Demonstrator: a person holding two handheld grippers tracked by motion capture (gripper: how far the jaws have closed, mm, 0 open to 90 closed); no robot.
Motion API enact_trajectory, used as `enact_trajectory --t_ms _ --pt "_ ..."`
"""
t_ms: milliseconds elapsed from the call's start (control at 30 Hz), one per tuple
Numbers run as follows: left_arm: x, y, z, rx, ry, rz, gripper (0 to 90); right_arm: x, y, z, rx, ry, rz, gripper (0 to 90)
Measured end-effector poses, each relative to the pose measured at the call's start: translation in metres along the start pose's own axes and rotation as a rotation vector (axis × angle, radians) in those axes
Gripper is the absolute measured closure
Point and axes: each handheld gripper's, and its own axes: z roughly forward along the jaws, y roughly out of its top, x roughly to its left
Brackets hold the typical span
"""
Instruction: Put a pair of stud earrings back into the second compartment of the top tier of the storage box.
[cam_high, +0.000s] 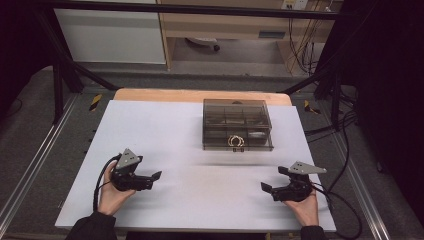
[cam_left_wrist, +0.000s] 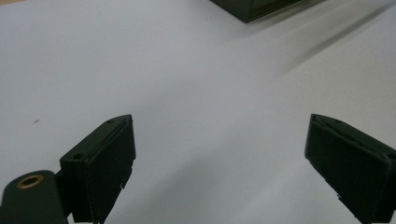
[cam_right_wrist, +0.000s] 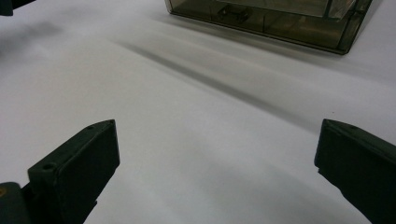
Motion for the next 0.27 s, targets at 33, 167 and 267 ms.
enact_trajectory --t_ms 33,167,267 --pt "0.002 -0.003 -0.002 0.004 0.002 0.001 8.6 0.000 0.000 0.000 0.001 0.001 0.001 0.5" --pt "0.008 -0.012 -0.005 0.005 0.013 -0.013 8.6 0.000 0.000 0.000 0.001 0.002 0.002 0.5" --pt "0.009 -0.014 -0.006 0.006 0.015 -0.014 8.6 0.001 0.000 0.000 0.002 0.002 0.002 0.5"
